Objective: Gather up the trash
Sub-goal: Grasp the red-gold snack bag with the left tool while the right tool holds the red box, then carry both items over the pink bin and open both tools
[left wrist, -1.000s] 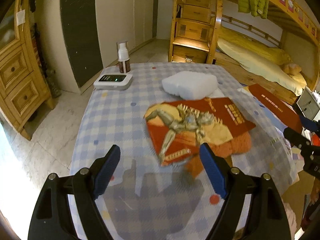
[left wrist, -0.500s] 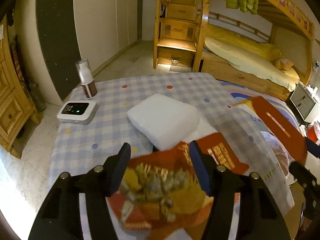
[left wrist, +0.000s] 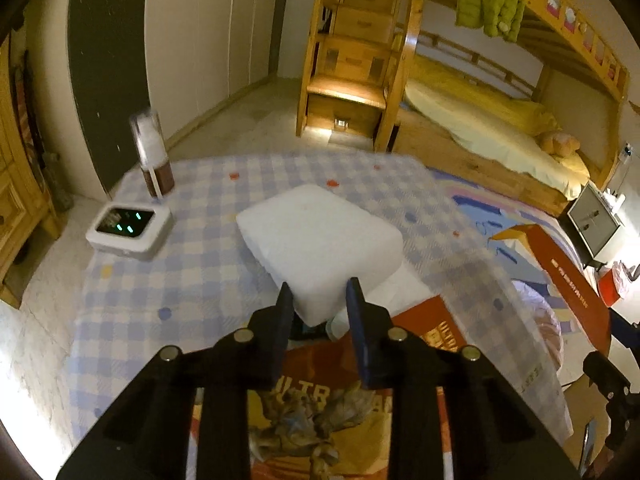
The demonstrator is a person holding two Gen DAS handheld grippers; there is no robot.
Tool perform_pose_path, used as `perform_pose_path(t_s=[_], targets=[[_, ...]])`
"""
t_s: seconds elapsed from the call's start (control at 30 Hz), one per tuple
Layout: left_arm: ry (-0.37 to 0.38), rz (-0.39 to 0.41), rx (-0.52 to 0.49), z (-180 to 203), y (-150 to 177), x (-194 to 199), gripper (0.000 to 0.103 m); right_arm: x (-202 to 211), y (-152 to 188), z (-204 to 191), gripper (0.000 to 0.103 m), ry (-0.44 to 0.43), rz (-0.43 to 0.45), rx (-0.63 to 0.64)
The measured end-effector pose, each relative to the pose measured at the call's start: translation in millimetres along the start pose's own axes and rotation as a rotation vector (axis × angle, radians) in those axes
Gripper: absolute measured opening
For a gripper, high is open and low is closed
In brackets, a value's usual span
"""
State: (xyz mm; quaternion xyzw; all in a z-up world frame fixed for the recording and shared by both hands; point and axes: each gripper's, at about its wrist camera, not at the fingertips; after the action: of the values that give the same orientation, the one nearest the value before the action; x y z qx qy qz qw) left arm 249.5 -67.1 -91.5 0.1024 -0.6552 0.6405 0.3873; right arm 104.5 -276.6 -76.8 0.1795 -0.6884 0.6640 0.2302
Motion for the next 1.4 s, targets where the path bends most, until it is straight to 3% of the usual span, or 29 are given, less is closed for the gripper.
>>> perform_pose_path(t_s=[0.23, 0.53, 0.93, 1.17, 1.4], targets=[[0.037, 0.131, -0.087, 35.2, -1.9, 69.3, 0.025, 28.6, -1.2, 12.0, 0.073, 0.020, 0.048, -0.033], [0.120, 0.162, -0.224, 119.3, 48.4, 108.5, 0.025, 66.4, 25.3, 41.3, 0.073, 0.096, 0.027, -0.079], [0.330, 0.078, -0.391, 234.8, 85.2, 85.7, 0.026, 115.7, 65.8, 113.5, 0.073, 0.279, 0.010, -0.193], [0.388, 0.022, -0.404, 276.3, 88.4, 60.6, 0.026, 120.1, 87.3, 157.1, 0.073, 0.339, -0.014, -0.267], [0.388, 0.010, -0.433, 310.6, 75.9, 25.5, 0.027, 93.6, 97.7, 188.6, 0.073, 0.367, -0.070, -0.302]])
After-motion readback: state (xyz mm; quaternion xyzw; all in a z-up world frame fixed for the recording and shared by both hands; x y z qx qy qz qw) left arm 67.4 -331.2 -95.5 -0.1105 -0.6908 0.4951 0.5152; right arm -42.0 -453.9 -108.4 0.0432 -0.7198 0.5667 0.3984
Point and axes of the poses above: each gripper's, at about its wrist camera, not at the fingertips, and x roughly against the way its jaws point, z to its right, y to its underside, and after that the axes turned 5 degrees about z, right-handed
